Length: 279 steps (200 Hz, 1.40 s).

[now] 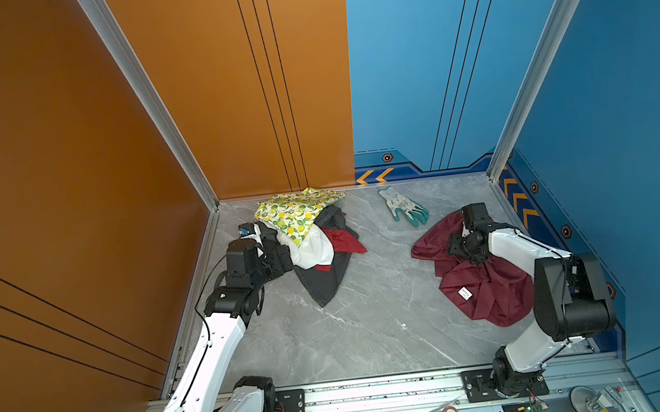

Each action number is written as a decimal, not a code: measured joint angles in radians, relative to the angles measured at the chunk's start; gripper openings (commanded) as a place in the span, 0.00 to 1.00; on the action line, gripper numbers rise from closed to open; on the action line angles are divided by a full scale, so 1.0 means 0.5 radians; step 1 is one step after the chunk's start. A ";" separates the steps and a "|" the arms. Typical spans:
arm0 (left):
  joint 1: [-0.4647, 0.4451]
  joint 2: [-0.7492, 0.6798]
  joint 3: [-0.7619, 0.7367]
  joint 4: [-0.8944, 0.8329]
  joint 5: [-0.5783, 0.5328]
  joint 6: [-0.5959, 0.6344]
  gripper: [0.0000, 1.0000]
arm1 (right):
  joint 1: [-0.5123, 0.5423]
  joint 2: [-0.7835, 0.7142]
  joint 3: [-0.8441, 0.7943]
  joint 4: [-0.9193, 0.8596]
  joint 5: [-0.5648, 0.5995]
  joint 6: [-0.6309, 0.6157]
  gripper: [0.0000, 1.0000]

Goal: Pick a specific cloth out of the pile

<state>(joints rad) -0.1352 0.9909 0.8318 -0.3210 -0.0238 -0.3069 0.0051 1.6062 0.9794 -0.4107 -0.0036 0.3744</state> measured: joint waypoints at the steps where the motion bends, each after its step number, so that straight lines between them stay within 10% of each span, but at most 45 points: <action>1: 0.000 0.000 0.000 0.000 0.001 -0.001 0.98 | -0.002 -0.003 -0.002 -0.001 0.001 0.000 0.69; 149: -0.003 0.034 0.000 0.016 0.006 -0.015 0.98 | -0.134 -0.636 -0.327 0.023 -0.078 0.020 0.88; 279: 0.021 -0.190 -0.732 0.897 -0.375 0.270 0.98 | 0.060 -1.377 -0.973 1.260 0.126 -0.305 1.00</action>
<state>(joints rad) -0.1246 0.8959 0.4660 0.1276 -0.2115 -0.1719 0.0349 0.9176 0.4931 0.2195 0.0593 0.2218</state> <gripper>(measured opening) 0.978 0.995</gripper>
